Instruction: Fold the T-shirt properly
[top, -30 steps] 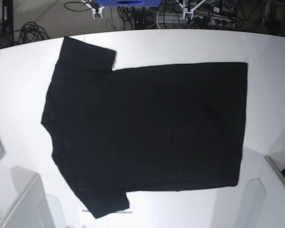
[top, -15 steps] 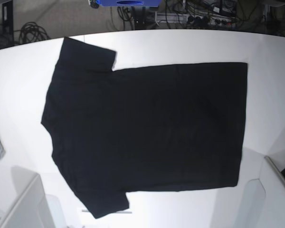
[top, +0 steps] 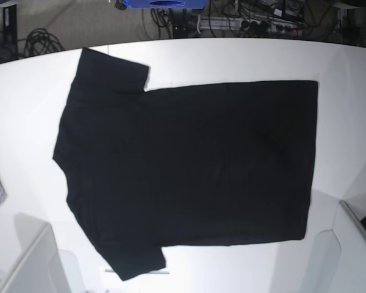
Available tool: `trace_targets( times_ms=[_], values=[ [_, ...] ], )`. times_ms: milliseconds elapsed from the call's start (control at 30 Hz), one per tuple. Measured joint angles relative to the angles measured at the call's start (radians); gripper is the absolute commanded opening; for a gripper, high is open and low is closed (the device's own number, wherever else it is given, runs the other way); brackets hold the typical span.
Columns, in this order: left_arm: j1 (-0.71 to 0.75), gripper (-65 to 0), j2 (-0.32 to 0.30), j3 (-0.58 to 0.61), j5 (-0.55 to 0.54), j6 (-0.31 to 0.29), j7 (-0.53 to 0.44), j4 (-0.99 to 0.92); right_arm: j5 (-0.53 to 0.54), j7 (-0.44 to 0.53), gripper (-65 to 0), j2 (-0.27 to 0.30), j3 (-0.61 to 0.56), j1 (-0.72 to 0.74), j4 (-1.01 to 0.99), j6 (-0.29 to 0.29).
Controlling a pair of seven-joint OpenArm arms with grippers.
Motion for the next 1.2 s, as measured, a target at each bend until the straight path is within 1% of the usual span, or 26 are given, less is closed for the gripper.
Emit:
trace_targets(
  times_ms=[67,100,167,200,300,333,433,500,533,667,700,800,900,1000,1067,1133,1200],
  values=[
    [0.018,-65.0,-0.019,-0.019,-0.011,0.004,-0.092,0.003,-0.001,0.002,-65.0,-0.012,0.05,-0.028,0.049,-0.001],
    [0.03,-65.0,-0.027,-0.02,-0.023,0.018,-0.15,0.003,-0.002,0.001,-65.0,-0.018,0.071,-0.04,0.069,0.0],
    [0.051,-65.0,-0.029,-0.019,-0.066,0.014,-0.229,0.003,-0.002,-0.006,-65.0,-0.027,0.105,-0.055,0.103,0.0],
    [0.059,-65.0,-0.021,-0.019,-0.097,0.013,-0.255,0.003,-0.001,-0.005,-65.0,-0.028,0.114,-0.06,0.118,0.0],
    [0.068,-65.0,-0.004,-0.01,-0.187,0.003,-0.278,0.003,-0.002,0.004,-65.0,-0.025,0.122,-0.076,0.164,0.0],
    [0.067,-65.0,-0.004,-0.006,-0.235,0.004,-0.296,0.003,-0.002,0.007,-65.0,-0.024,0.122,-0.088,0.185,0.0],
    [0.077,-65.0,-0.038,-0.001,-0.283,0.003,-0.367,0.018,-0.002,0.003,-65.0,-0.026,0.122,-0.134,0.252,-0.001],
    [0.111,-65.0,-0.054,-0.005,-0.334,0.007,-0.423,0.076,-0.003,-0.005,-65.0,-0.029,0.122,-0.155,0.299,-0.001],
    [0.137,-65.0,-0.059,-0.006,-0.343,0.01,-0.452,0.116,-0.002,-0.003,-65.0,-0.031,0.122,-0.166,0.329,0.0],
    [0.245,-65.0,-0.054,-0.003,-0.347,0.002,-0.454,0.312,-0.002,0.006,-65.0,-0.032,0.122,-0.197,0.427,0.0],
    [0.266,-65.0,-0.067,0.004,-0.356,0.003,-0.455,0.36,-0.002,0.004,-65.0,-0.032,0.122,-0.206,0.447,0.0],
    [0.327,-65.0,-0.119,-0.007,-0.451,0.006,-0.451,0.494,-0.002,-0.01,-65.0,-0.032,0.13,-0.219,0.504,0.0],
    [0.38,-65.0,-0.156,-0.012,-0.471,0.01,-0.458,0.612,-0.001,-0.006,-65.0,-0.059,0.185,-0.206,0.557,0.0],
    [0.411,-65.0,-0.169,-0.008,-0.461,0.006,-0.454,0.687,-0.001,-0.014,-65.0,-0.089,0.251,-0.167,0.607,-0.001],
    [0.424,-65.0,-0.177,-0.011,-0.464,0.006,-0.452,0.731,-0.001,-0.013,-65.0,-0.089,0.266,-0.143,0.637,0.0],
    [0.425,-65.0,-0.19,-0.015,-0.469,0.006,-0.426,0.764,-0.002,-0.018,-65.0,-0.089,0.268,-0.119,0.663,0.0],
    [0.417,-65.0,-0.185,-0.04,-0.467,0.006,-0.426,0.791,-0.002,-0.038,-65.0,-0.089,0.269,-0.094,0.698,0.0]
  ],
)
